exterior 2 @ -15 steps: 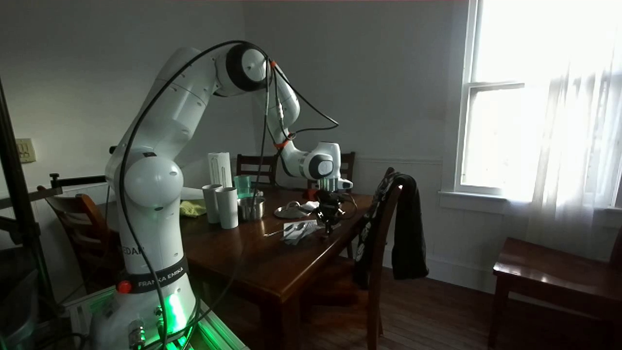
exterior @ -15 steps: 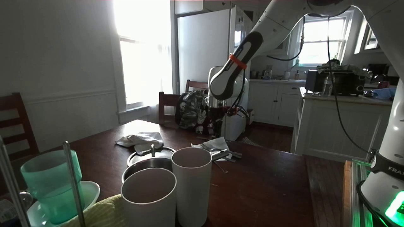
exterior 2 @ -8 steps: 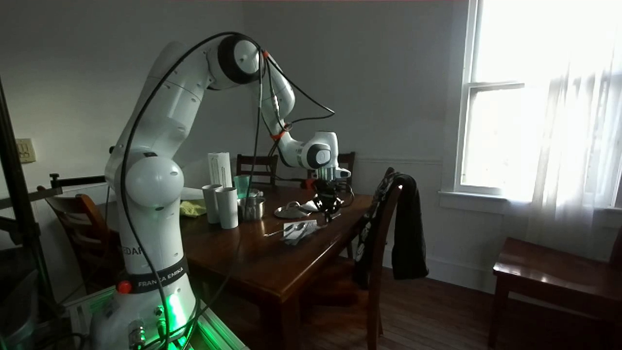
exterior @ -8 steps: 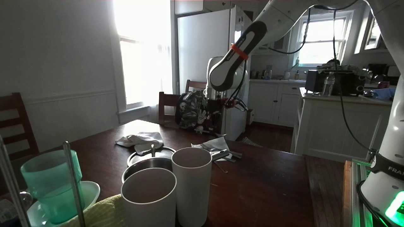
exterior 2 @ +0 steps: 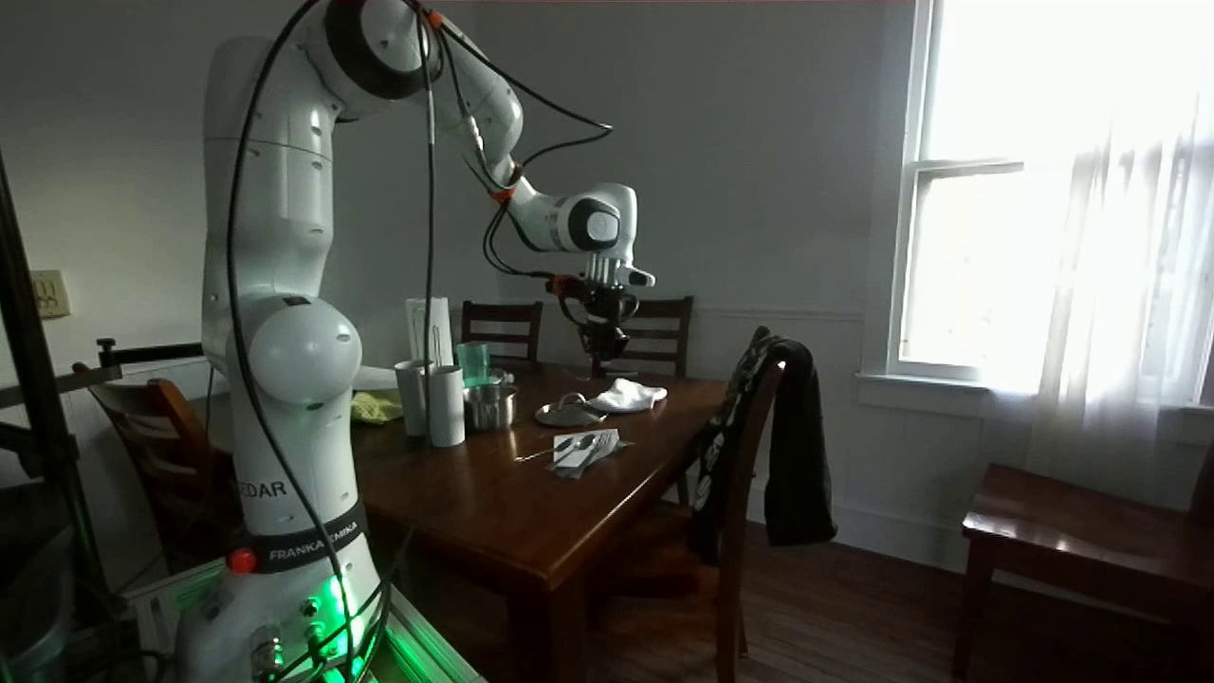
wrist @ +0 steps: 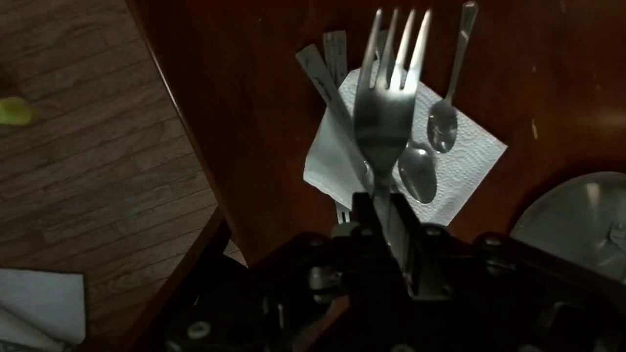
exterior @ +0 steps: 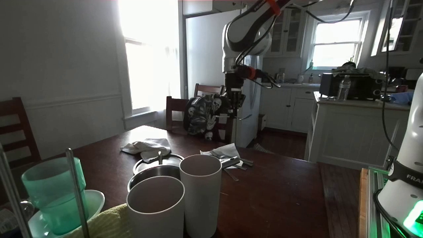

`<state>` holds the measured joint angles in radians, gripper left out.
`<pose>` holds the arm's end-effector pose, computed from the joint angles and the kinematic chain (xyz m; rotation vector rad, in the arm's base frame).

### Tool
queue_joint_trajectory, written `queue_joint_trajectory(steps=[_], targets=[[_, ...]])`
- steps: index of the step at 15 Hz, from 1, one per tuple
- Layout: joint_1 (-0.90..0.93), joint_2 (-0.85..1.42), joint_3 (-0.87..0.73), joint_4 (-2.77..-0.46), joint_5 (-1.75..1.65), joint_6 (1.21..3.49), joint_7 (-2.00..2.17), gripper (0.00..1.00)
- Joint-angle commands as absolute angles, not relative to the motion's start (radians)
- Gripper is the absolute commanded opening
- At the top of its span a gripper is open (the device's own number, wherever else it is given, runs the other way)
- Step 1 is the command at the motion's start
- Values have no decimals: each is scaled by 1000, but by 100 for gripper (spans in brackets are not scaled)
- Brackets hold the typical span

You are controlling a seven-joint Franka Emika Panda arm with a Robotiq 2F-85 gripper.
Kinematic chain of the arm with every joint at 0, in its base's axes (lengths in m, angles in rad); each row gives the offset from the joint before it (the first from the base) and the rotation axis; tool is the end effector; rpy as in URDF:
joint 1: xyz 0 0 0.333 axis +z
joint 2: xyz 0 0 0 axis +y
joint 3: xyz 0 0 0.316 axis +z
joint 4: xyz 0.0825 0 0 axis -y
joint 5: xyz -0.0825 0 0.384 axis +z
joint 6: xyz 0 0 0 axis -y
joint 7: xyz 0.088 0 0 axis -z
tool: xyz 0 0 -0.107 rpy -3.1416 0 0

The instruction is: Pick up the fork from the table and put it on the white serviette

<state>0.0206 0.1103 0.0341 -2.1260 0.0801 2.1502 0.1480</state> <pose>0.5473 0.0331 0.3518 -3.0710 0.2155 0.1427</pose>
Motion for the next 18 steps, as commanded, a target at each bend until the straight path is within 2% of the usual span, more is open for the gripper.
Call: queue_joint_trajectory(steps=[1, 14, 15, 18], targets=[[33, -18, 33, -2233, 146, 2167, 313, 3], [55, -73, 69, -2469, 394, 2530, 767, 3], [38, -40, 55, -2432, 314, 2488, 720, 11], [51, -43, 66, -2445, 360, 2509, 749, 11]])
